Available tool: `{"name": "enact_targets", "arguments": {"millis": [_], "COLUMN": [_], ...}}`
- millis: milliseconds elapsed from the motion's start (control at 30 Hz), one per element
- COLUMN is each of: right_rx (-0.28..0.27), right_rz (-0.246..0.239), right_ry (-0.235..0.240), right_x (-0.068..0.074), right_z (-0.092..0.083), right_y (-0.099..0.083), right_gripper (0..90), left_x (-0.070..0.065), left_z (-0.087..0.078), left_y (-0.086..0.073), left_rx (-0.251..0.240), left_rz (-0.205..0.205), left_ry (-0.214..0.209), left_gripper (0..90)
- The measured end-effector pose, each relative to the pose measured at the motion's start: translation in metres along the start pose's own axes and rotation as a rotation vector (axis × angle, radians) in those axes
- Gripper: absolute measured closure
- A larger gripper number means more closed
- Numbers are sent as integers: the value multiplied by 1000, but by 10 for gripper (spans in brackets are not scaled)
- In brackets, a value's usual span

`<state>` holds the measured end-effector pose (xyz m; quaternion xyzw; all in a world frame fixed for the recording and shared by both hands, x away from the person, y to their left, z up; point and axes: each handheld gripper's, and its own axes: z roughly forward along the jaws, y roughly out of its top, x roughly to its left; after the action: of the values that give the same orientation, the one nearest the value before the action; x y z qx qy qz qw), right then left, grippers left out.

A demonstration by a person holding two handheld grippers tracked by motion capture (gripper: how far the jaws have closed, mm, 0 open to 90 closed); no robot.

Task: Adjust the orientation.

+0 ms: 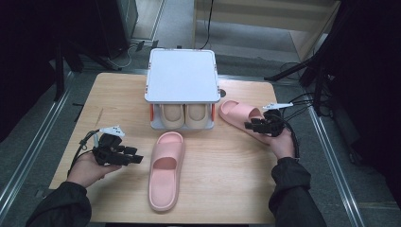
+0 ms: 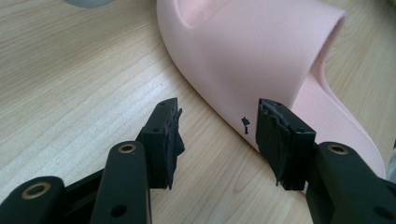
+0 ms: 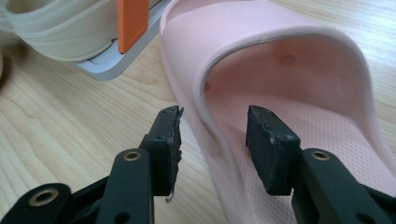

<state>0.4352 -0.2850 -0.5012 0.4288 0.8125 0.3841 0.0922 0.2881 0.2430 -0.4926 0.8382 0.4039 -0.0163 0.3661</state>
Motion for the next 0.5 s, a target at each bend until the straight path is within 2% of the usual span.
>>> {"name": "enact_targets", "arguments": {"millis": [133,233,500], "right_rx": [15,23,30], "right_rz": [2,1,-42], "right_ry": [19,15,-2], "right_x": [-1,-1,4], "right_z": [9,14,15], "right_y": [1,3,4], "right_gripper": [591,645,743], "left_x": [-1,-2,-1], "left_z": [0,1,1], "left_y": [-2,-2,-2], "left_rx": [-13,-7,-7], "left_rz": [-21,-15,-15], "left_ry": [-23,-15,-17], "left_gripper": [489,490,490]}}
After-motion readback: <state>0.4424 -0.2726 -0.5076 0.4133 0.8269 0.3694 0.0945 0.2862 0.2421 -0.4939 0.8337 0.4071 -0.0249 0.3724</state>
